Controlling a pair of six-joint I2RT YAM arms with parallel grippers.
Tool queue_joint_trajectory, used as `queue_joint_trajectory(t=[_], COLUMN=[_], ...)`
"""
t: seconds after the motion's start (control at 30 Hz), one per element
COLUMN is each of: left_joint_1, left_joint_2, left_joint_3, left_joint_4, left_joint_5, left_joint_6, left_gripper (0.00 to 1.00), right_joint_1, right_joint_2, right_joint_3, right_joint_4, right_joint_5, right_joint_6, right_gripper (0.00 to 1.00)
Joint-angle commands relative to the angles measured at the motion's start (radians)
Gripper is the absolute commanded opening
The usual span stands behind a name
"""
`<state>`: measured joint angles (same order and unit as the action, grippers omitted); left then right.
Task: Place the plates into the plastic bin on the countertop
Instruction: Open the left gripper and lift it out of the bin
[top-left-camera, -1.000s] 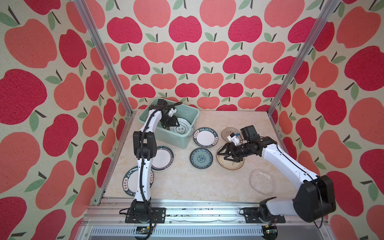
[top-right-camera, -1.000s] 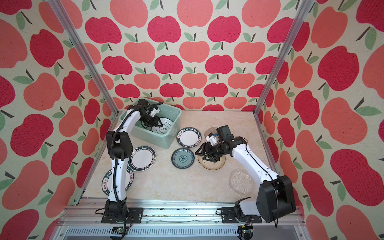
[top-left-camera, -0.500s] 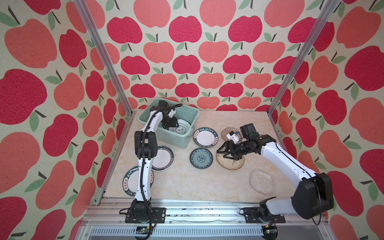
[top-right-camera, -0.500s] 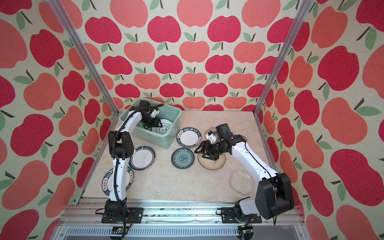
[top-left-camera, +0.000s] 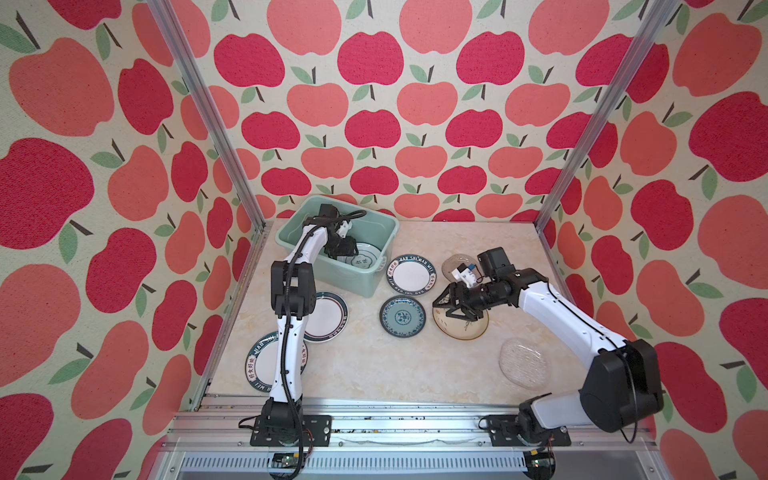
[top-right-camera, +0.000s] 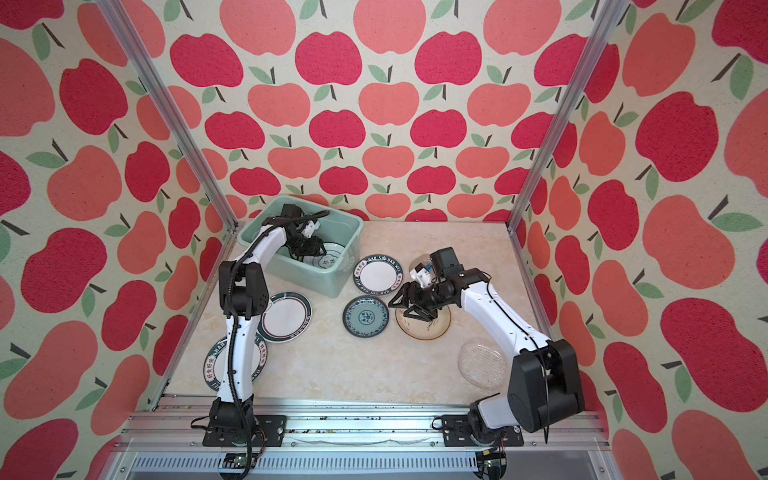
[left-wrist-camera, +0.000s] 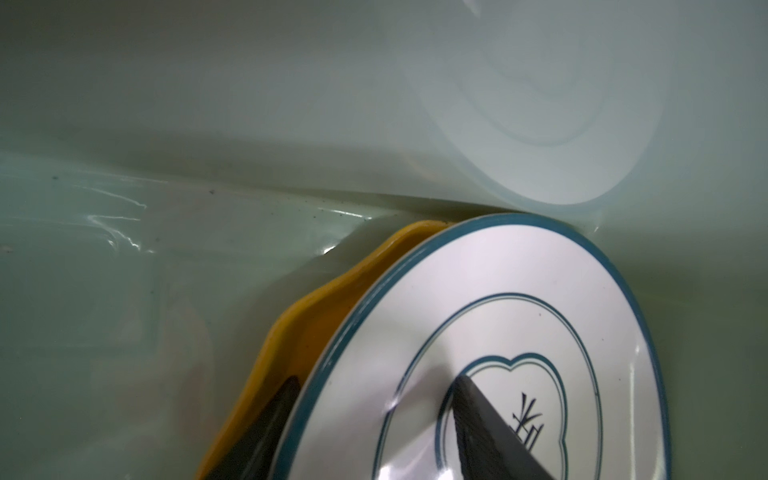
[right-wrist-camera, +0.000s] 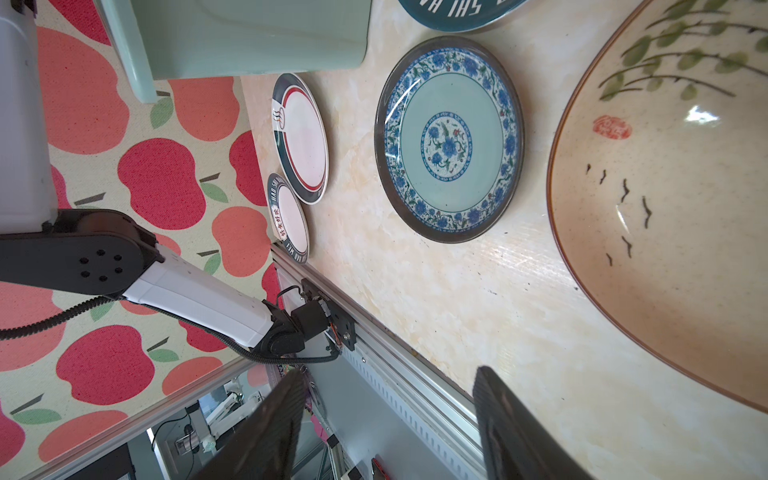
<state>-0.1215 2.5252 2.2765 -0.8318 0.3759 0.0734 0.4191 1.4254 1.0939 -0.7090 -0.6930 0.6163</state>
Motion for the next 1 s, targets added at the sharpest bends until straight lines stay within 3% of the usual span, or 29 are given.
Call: queue_joint_trajectory(t=[0.0,0.23,0.6,0.9,0.93,0.97], left_joint_1=[-0.025,-0.021,-0.018,-0.064,-0.07,-0.074], left_joint_2=[-0.008,-0.089,-0.354,-0.589,-0.635,-0.677], left_joint_3=[-0.041,-0.112,-0.358,-0.418,-0.443,-0.466], left_joint_4=[-0.007,0.028,0.199,0.201,0.214,0.223], left_joint_5=[-0.082,-0.136,-0.305,-0.395,-0.397,-0.396], left_joint_6=[-0.005,-0.018,-0.077,-0.146,-0.155,-0.166], left_gripper=[0.62,0.67,0.75,0.78,0.79,0.96], right_joint_1=[0.008,0.005,-0.014,-0.016,-0.017,-0.019], right_joint_2=[0.0,0.003,0.012,-0.05,-0.056,-0.06], right_joint_3=[0.032,0.056,0.09,0.076,0.072,0.069], right_joint_4=[-0.022,-0.035,-0.026,0.003,0.008,0.015], right_joint_5=[-0.01,0.024,0.107,0.208,0.225,0.241], right_joint_6=[-0.029,-0.053,-0.093,-0.106,-0.117,-0.125], right_gripper=[0.67,0.71,0.73,0.74,0.74,0.74])
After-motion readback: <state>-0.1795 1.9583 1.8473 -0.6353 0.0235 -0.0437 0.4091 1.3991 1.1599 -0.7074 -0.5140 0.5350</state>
